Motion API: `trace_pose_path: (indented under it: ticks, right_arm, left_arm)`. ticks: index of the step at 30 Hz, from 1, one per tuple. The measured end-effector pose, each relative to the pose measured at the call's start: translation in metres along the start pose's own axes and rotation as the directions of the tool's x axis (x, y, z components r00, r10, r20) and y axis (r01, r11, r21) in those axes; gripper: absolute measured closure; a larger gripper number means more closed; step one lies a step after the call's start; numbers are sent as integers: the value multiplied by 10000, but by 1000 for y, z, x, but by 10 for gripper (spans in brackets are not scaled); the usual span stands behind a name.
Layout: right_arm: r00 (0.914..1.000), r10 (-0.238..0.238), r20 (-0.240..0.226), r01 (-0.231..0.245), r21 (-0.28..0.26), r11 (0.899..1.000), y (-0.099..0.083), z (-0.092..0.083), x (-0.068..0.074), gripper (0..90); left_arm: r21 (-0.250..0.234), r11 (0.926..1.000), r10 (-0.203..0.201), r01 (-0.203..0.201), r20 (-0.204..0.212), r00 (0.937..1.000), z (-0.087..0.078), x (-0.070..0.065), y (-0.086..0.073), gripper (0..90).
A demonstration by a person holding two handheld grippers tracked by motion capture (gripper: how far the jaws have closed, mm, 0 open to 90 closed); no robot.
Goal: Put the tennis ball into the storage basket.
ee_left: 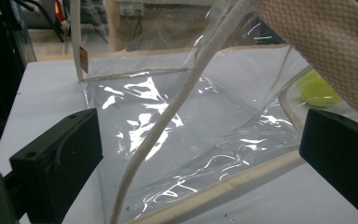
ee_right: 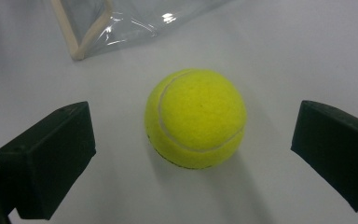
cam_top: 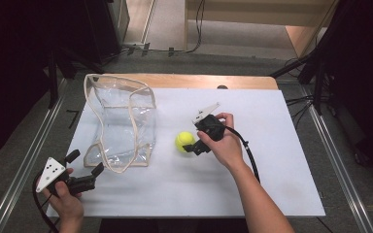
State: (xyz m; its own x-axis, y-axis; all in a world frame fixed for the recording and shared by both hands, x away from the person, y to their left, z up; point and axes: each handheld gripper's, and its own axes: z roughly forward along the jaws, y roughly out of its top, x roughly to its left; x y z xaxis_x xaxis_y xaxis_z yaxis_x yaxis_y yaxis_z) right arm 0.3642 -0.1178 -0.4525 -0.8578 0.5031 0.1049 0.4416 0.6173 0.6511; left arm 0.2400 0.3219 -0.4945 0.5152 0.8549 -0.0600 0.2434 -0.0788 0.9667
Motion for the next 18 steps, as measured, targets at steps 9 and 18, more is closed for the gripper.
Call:
trace_pose_path:
  ticks: [9, 18]
  right_arm:
    - [9998, 66, -174, -56, 605, 9982, 5, 19, -2, 0]
    - [9996, -28, -280, 54, 928, 9957, 7, 31, 0, 0]
  left_arm:
    - [9, 10000, 11, -11, -19, 10000, 0, 0, 0, 0]
    - [12, 10000, 13, -13, 13, 10000, 0, 0, 0, 0]
